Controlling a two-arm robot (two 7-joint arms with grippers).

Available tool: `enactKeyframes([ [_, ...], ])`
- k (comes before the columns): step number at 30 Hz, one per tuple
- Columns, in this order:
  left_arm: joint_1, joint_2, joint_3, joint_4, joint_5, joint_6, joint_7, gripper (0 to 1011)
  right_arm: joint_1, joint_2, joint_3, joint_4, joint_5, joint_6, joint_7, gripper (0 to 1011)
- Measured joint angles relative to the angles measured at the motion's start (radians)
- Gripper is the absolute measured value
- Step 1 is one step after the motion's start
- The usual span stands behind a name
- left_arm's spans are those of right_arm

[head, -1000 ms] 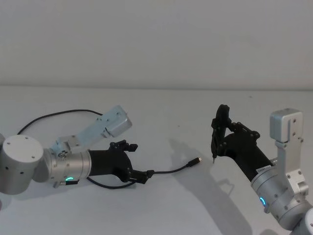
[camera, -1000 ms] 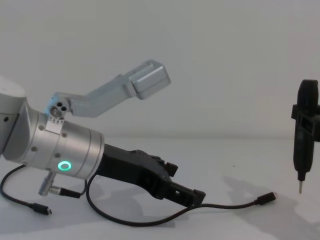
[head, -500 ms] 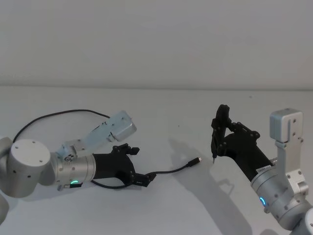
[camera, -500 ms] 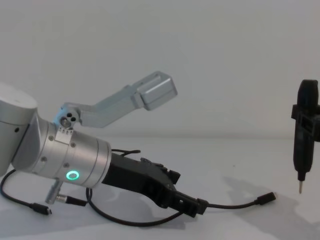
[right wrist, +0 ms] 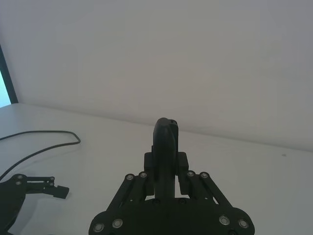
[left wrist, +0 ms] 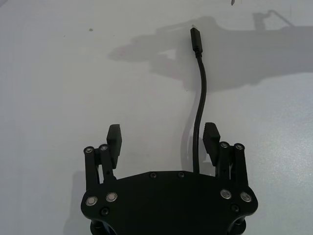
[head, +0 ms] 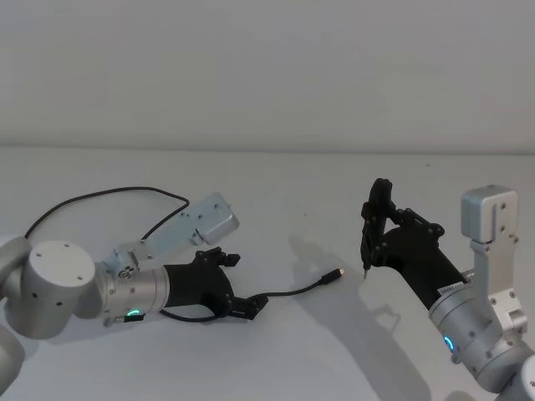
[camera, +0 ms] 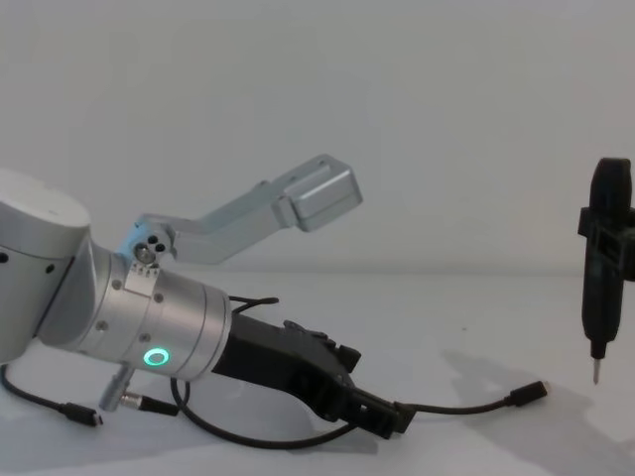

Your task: Pick up the data cable with the one hand.

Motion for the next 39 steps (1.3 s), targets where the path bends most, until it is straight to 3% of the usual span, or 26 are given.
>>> enactKeyframes([
  [8, -0.001, -0.005, 0.001, 0.005, 0.007, 0.001, 0.004, 816, 0.000, 0.000, 0.000, 0.000, 0.000, 0.000, 0.000, 275],
  [20, -0.001, -0.008, 0.002, 0.008, 0.011, 0.002, 0.007, 397, 0.000, 0.000, 0.000, 0.000, 0.000, 0.000, 0.000, 274],
  [23, -0.001, -0.008, 0.002, 0.009, 0.012, 0.002, 0.007, 340, 0.000, 0.000, 0.000, 0.000, 0.000, 0.000, 0.000, 275],
  [31, -0.001, -0.009, 0.002, 0.010, 0.013, 0.003, 0.008, 73, 0.000, 0.000, 0.000, 0.000, 0.000, 0.000, 0.000, 275],
  [39, 0.000, -0.009, 0.001, 0.010, 0.014, 0.003, 0.008, 39, 0.000, 0.000, 0.000, 0.000, 0.000, 0.000, 0.000, 275],
])
